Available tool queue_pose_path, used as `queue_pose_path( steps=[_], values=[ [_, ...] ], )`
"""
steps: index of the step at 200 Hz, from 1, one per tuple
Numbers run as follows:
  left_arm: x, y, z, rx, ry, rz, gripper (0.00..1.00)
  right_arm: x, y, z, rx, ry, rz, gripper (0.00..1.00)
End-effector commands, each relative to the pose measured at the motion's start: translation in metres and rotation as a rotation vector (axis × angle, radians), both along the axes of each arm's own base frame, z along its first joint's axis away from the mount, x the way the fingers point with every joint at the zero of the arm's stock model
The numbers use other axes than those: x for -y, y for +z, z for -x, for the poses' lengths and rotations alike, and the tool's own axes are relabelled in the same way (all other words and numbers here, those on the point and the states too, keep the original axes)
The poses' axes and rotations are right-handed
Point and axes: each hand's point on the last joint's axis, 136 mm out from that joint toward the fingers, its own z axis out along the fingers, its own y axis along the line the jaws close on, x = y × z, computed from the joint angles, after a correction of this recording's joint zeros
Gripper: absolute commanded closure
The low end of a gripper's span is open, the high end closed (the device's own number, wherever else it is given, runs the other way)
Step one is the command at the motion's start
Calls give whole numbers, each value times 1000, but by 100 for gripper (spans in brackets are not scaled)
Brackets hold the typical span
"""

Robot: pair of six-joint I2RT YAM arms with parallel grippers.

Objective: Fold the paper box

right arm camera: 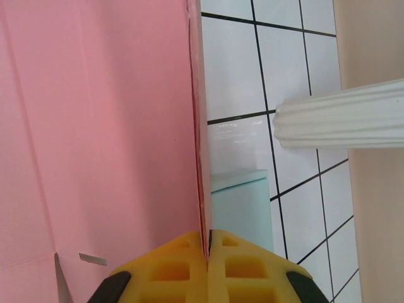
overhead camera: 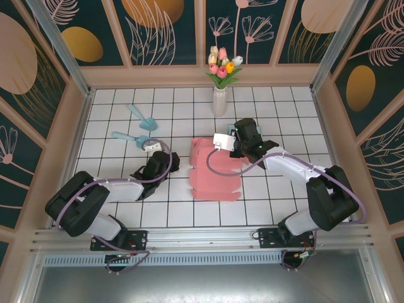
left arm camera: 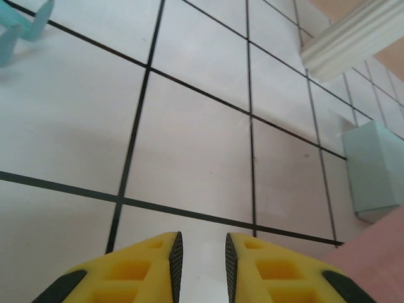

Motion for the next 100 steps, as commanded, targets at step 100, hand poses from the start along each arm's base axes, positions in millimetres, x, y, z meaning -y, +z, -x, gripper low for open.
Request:
queue_pose_path(
  steps=[100],
  values=[
    [31,50,1,283,-312,-126,64,-13,3,7,134,79,91,100]
  ],
)
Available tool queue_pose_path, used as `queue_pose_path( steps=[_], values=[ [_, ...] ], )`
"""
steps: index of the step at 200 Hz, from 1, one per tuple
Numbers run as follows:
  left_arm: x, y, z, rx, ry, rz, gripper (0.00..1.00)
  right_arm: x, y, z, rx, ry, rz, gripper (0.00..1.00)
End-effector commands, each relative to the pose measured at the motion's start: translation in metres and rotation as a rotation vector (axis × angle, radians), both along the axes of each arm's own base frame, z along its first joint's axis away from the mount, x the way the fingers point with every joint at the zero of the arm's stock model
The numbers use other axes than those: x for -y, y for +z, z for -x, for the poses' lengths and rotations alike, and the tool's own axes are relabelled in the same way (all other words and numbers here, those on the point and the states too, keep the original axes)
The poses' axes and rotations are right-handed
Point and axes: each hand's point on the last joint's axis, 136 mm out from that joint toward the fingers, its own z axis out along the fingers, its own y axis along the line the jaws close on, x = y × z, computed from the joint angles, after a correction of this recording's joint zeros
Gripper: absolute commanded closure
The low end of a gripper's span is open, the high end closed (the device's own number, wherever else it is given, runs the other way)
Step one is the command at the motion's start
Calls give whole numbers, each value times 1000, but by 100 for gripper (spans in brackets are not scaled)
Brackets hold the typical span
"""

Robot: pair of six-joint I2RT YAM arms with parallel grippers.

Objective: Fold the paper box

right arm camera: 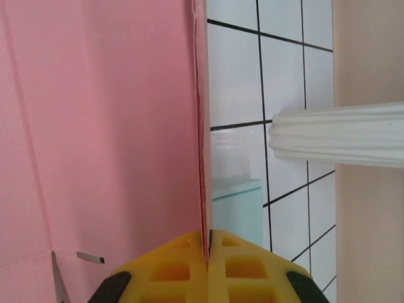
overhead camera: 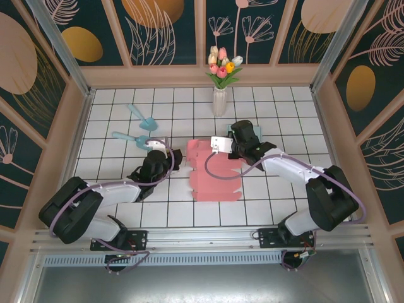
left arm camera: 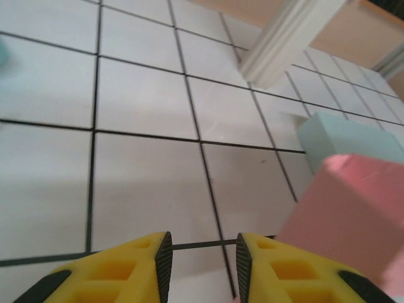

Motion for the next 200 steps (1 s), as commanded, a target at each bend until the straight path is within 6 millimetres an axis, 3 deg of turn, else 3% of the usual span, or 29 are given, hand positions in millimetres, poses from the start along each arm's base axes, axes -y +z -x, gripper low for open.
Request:
queue_pose_path(
  steps=[1,55,107,200],
  values=[
    [13,5,4,60,-110,-22,63,-3,5,1,84,24,24,100],
    [31,-6,27,79,-271,39,62,-12,26,5,261,57,-3,100],
    [43,-9,52,82,-405,101,54,-10,25,8,263,51,-8,100],
    [34,-21,42,58,-337,50,55,-15,23,20,344,87,10,100]
  ],
)
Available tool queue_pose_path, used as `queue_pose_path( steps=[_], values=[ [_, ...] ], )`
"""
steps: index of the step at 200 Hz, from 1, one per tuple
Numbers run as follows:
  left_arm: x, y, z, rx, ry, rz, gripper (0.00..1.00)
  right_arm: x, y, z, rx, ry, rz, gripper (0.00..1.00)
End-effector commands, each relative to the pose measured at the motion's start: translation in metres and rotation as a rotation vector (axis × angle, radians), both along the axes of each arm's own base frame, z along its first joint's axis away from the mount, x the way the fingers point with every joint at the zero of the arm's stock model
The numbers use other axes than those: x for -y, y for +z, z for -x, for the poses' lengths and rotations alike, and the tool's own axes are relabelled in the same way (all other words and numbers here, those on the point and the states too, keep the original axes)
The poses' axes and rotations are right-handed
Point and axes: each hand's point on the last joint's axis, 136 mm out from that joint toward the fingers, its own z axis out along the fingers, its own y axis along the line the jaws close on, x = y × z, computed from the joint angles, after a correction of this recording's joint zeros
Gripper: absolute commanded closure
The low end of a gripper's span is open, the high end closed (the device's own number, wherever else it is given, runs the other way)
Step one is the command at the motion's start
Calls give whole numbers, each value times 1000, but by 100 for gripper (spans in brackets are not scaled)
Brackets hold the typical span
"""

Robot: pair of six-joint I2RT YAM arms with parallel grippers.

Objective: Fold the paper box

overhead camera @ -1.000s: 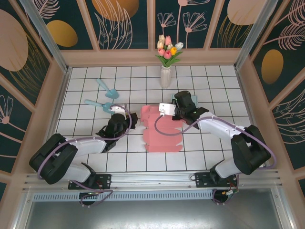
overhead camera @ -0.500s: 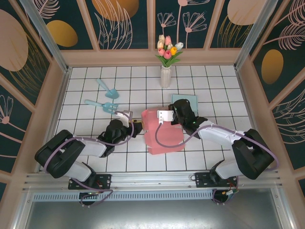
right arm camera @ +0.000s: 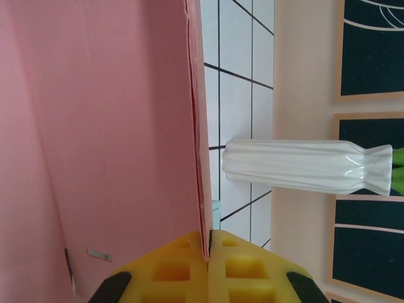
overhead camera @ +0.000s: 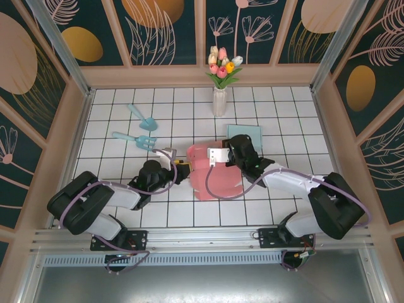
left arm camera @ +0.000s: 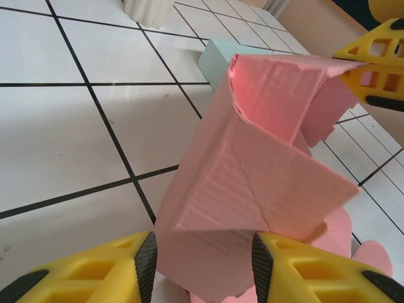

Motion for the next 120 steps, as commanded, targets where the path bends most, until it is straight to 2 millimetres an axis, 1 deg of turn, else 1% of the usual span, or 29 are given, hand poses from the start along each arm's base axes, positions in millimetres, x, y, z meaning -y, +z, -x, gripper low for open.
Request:
queue_pose_path(
  steps=[1,53,98,120],
  values=[
    [-1,1,-5,27,10,-11,55,-1,12,2,84,8,-11,100],
    [4,-3,-5,15,-3,6,56,-1,-3,4,90,-4,34,100],
    [3,-10,-14,-19,45,13,56,-4,-7,3,78,-16,21,100],
    [7,-12,-14,-29,41,27,56,-4,-10,3,72,-19,25,100]
  ],
)
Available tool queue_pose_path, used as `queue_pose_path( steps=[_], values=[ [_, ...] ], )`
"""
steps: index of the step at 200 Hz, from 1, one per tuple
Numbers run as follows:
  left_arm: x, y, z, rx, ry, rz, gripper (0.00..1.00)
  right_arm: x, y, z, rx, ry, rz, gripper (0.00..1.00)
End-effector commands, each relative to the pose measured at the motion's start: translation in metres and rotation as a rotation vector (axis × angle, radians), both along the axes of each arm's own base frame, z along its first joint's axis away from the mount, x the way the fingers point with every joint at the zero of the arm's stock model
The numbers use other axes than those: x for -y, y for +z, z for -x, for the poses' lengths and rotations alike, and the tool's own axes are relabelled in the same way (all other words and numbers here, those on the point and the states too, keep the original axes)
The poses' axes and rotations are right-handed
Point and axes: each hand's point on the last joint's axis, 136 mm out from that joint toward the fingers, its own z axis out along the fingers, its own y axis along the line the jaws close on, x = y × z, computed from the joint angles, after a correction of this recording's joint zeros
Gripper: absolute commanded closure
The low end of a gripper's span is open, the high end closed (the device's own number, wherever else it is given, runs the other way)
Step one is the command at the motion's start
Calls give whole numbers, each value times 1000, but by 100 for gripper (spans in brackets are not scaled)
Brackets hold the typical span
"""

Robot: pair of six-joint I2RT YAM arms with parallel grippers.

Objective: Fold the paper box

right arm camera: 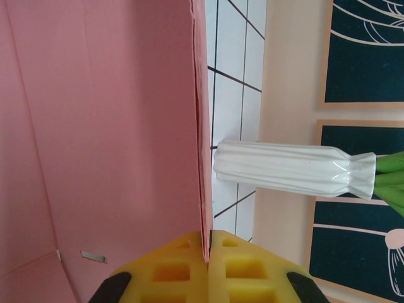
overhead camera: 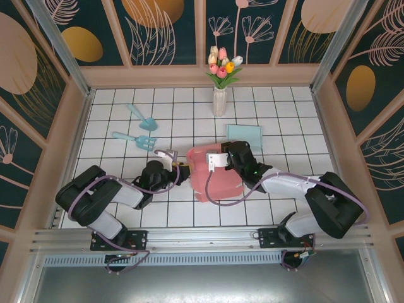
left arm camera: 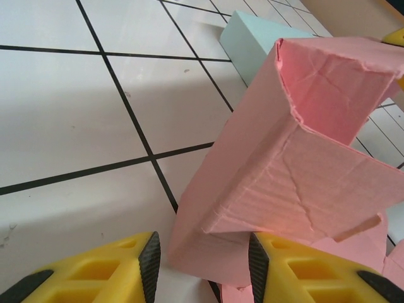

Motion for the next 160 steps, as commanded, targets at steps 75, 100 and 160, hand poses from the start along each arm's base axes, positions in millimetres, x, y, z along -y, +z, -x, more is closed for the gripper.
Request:
queue_pose_path(
  steps=[75,100,160],
  values=[
    [25,15,-6,35,-4,44,56,1,-10,2,44,-50,-10,100],
    [30,12,-13,33,27,9,56,-2,-15,4,31,-55,-8,100],
    [26,5,-27,48,117,-68,57,-5,-22,11,9,-50,-6,100]
  ],
)
